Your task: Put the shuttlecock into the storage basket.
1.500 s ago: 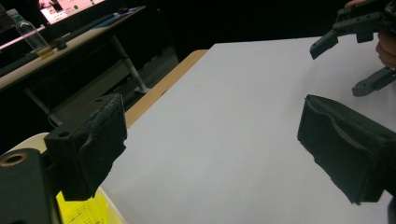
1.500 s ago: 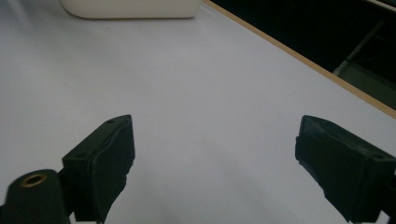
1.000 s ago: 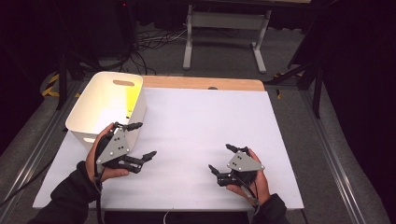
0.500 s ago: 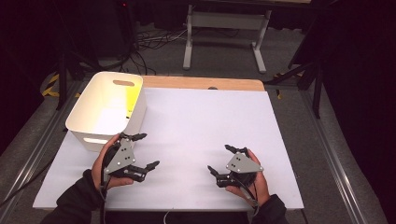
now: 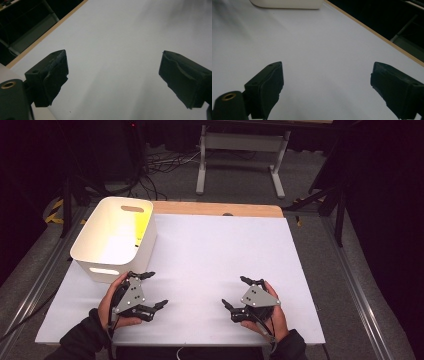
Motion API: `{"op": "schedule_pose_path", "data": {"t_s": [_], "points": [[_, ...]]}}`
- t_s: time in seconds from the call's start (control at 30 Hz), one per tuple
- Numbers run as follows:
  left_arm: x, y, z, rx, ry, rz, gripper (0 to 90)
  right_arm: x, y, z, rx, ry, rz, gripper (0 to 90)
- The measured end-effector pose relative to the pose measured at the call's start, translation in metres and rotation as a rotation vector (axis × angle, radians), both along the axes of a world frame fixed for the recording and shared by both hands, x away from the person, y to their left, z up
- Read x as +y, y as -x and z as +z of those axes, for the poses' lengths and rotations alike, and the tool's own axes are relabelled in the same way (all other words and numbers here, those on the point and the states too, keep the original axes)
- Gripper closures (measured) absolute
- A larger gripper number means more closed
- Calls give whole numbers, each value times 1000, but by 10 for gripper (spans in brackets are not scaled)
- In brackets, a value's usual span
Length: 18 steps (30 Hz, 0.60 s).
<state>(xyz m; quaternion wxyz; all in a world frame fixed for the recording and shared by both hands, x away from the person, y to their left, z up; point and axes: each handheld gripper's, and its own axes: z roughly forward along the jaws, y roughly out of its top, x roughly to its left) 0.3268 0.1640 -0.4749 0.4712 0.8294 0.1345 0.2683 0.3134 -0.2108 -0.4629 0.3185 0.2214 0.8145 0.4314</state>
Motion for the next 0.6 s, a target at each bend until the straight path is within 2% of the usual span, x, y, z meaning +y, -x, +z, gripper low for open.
{"op": "schedule_pose_path", "data": {"t_s": [0.23, 0.33, 0.5, 0.6], "points": [[8, 1, -12, 30, 24, 50, 97, 0, 1, -2, 6, 4, -2, 122], [12, 2, -17, 41, 26, 56, 95, 0, 2, -3, 6, 11, -4, 121], [20, 1, -21, 86, 37, 63, 81, -3, 2, -5, 14, 7, -12, 121], [27, 0, -22, 96, 40, 63, 62, -2, 3, -6, 17, 8, -12, 121]]}}
